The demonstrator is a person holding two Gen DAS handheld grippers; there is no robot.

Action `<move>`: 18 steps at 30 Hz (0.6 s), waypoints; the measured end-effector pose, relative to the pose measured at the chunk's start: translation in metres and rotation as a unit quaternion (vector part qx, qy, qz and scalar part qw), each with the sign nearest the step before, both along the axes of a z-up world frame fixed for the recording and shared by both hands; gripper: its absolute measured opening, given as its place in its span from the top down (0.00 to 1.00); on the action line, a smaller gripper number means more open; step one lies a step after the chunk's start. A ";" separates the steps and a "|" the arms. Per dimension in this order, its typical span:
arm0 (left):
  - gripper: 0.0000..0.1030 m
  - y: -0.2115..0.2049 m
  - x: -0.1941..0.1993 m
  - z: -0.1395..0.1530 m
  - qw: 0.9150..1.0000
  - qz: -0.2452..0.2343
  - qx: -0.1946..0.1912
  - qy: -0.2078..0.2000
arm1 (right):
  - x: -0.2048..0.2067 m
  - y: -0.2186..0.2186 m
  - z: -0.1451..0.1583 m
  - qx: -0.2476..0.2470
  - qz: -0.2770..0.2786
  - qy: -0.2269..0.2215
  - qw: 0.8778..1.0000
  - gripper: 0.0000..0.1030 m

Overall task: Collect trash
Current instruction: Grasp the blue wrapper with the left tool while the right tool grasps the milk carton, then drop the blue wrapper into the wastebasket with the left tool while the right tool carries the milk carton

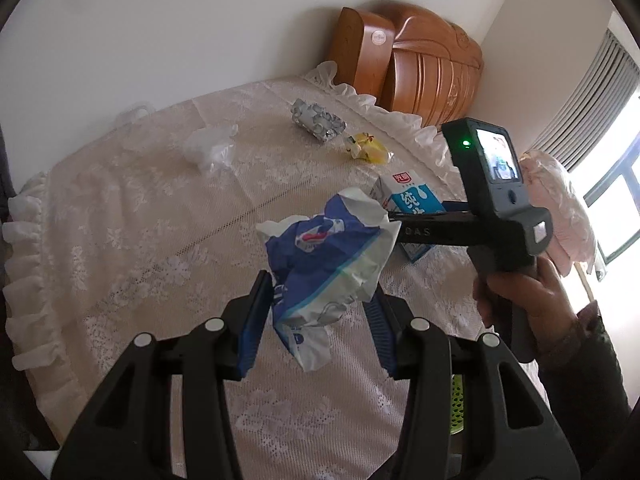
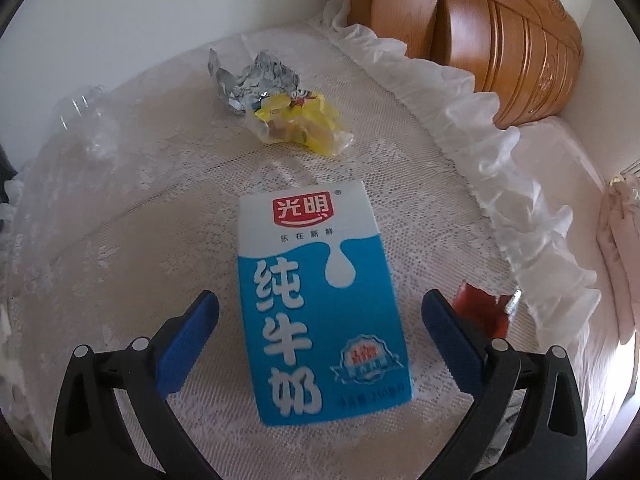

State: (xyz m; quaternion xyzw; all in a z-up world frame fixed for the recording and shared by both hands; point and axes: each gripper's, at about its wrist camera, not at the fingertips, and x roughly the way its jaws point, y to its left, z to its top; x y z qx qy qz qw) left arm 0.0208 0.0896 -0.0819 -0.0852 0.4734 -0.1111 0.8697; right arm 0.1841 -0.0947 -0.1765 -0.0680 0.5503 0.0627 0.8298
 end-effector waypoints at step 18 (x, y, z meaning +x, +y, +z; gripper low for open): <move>0.56 -0.032 -0.012 0.015 0.998 -0.061 0.011 -0.020 | -0.077 -0.031 0.057 0.121 -0.044 -0.043 0.991 0.34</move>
